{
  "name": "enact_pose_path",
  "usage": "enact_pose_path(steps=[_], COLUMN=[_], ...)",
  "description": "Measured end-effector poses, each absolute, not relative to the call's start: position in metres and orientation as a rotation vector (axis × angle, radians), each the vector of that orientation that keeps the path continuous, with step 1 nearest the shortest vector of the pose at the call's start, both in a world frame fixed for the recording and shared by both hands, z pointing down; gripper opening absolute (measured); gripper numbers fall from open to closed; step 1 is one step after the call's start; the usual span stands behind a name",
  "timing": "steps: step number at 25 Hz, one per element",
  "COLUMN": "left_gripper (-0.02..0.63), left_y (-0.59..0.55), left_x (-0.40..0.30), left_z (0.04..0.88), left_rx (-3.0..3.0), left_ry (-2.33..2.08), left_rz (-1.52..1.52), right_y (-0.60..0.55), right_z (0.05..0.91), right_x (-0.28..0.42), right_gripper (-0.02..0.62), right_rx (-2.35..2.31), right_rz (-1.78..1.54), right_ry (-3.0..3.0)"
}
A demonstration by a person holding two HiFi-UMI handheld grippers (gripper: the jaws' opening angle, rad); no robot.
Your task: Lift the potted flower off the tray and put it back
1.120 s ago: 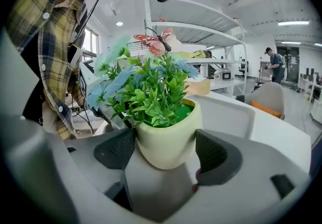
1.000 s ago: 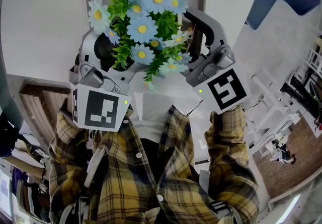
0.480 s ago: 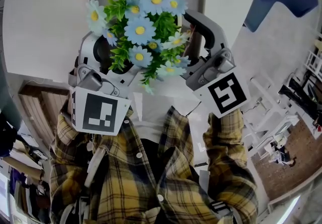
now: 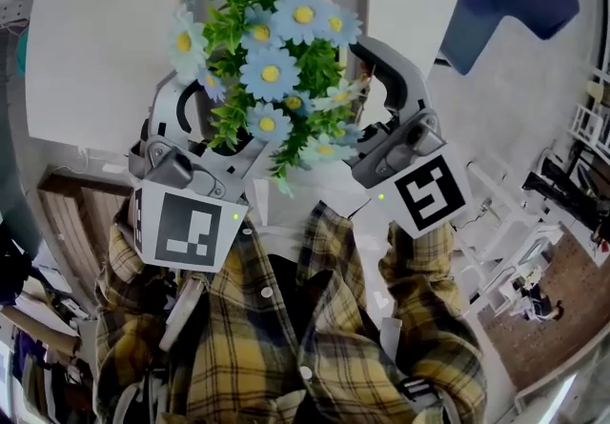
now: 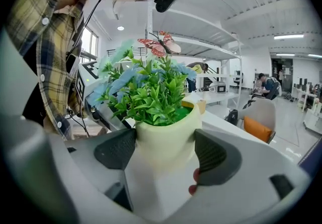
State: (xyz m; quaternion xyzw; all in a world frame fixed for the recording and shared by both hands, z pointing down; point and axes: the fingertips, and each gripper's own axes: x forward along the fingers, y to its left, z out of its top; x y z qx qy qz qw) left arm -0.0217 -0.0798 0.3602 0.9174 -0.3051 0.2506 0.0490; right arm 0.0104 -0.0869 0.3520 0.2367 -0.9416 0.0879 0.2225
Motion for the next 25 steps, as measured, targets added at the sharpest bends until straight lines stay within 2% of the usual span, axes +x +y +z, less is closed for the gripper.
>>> enact_pose_path(steps=[25], left_gripper=[0.316], left_y=[-0.0866], left_x=[-0.0162], left_z=[0.3582], left_rx=[2.892], left_ry=[-0.983], left_rz=[0.643], right_y=[-0.0931], right_z=[0.3468], right_x=[0.0176], right_gripper=[0.351], right_rx=[0.740], right_rz=[0.073], right_ry=[-2.615])
